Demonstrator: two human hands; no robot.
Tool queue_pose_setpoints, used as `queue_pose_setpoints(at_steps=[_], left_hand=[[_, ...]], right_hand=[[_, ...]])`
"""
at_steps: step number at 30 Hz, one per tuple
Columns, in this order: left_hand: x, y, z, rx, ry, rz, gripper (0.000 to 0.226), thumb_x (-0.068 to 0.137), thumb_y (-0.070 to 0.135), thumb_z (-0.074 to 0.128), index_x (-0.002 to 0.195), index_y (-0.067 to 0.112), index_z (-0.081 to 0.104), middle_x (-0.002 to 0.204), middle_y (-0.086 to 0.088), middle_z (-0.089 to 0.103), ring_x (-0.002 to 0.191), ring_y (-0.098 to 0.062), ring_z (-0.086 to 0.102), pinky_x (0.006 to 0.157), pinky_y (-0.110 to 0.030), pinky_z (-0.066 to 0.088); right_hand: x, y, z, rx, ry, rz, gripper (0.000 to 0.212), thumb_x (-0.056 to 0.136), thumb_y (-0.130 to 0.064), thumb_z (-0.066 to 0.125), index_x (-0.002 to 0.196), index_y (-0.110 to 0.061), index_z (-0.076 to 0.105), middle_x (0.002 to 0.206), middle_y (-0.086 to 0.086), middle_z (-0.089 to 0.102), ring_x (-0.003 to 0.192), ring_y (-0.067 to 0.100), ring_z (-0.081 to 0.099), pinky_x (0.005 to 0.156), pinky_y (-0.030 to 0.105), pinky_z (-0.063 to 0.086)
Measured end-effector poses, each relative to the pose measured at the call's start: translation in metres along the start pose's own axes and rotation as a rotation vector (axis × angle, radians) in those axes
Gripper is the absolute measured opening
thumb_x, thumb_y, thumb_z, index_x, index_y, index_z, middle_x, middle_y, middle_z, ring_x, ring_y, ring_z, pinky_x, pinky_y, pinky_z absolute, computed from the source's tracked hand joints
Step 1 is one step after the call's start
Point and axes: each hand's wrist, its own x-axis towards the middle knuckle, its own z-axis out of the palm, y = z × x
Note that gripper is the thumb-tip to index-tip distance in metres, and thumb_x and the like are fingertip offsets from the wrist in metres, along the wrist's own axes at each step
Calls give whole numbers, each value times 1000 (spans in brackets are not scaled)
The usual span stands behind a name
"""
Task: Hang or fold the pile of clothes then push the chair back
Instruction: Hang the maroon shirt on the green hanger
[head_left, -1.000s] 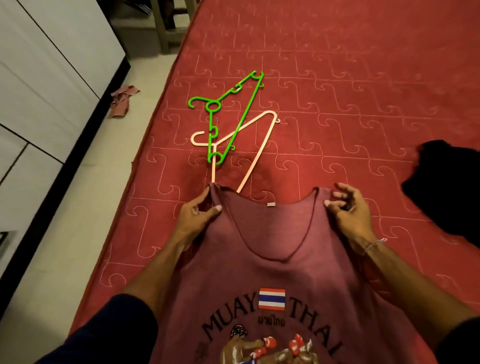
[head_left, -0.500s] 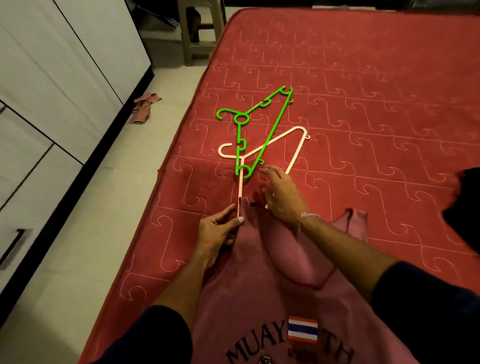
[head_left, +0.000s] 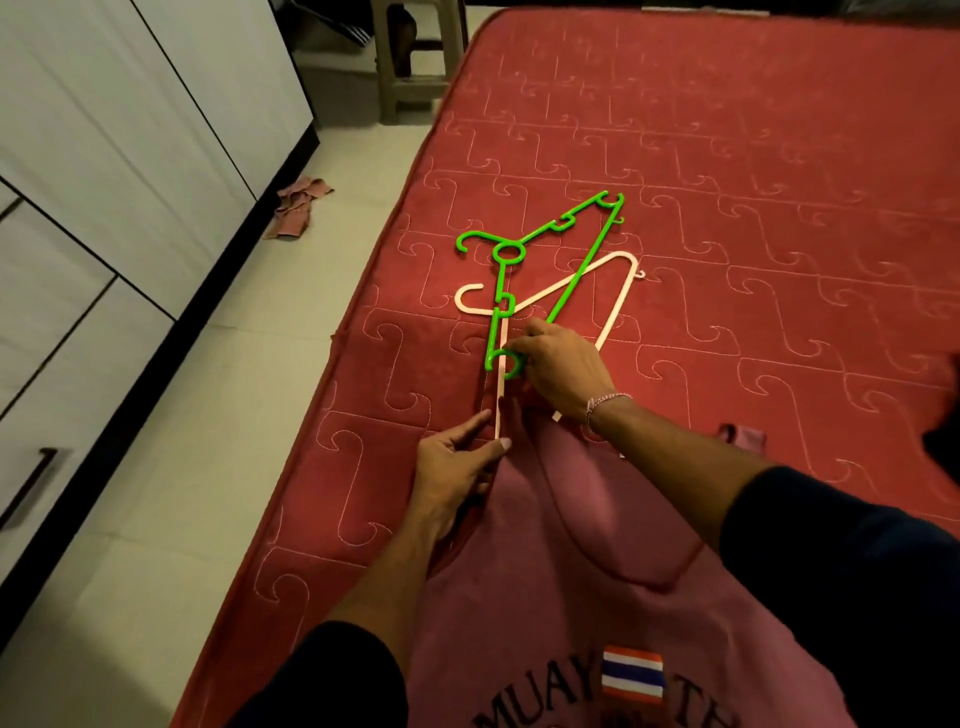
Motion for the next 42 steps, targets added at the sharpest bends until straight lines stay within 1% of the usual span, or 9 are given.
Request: queue_pose_setpoints(at_steps=[8,15,19,22,25,28,35,39,42], left_hand=[[-5,2,0,-31,-110,1,59,80,1,77,135,16,62,72,4,69,48,-4,49,43,-17,40],[-1,4,-5,-9,-139,18,64,89,-13,61,146,11,47,106,-10,74,75,-4,70,66,-18,57],[-1,4,-1,24,-77,28,68,85,-19,59,144,11,49,117,-19,67,75,-1,70,65,-18,58],[1,2,0,7,-46,36,69,81,-17,66,143,8,51,110,-24,70,76,-5,71,63,-20,58],[0,1,0,-6,-20,33,67,79,-12,71,140,10,54,98,-18,73,76,-9,72,61,-20,57],[-2,-1,4,-13,-5,44,65,75,-6,80,134,11,60,93,-11,76,75,-10,71,67,-20,58],[-11,5,24,199,232,132,31,71,14,89,98,5,78,81,-8,76,57,-3,65,54,-16,51],[-12,25,37,626,312,175,36,69,40,89,100,25,79,93,5,77,79,-10,70,68,-23,51],[-14,45,46,848,296,216,24,76,34,83,98,29,79,96,4,77,89,-21,70,74,-28,53]], right_hand=[[-92,-50,-21,-162,157,-93,15,67,-36,79,82,-32,78,69,-6,66,60,23,65,56,29,40],[-125,-49,-10,182,-115,-37,48,67,-50,85,108,-26,74,94,-5,73,89,19,67,66,31,44],[-118,-8,-14,201,-4,12,56,73,-66,77,107,-22,69,91,-4,66,84,18,60,72,34,46],[-125,41,-14,-16,167,226,57,87,-64,61,115,-15,61,104,6,62,95,28,54,81,43,45],[-140,90,-18,-210,94,551,65,90,-60,58,125,-5,55,115,21,57,104,41,52,86,49,44],[-148,115,-22,-296,35,550,51,96,-50,53,125,-8,59,110,23,57,102,43,52,87,51,43],[-160,134,-58,-55,11,370,30,100,-39,50,105,-10,60,89,12,40,79,39,52,66,46,47],[-184,142,-86,-44,66,336,37,99,-47,42,105,-15,59,86,5,38,71,35,51,60,45,47],[-198,149,-106,-110,87,372,39,98,-49,41,114,-19,61,86,6,42,71,39,56,56,41,45]])
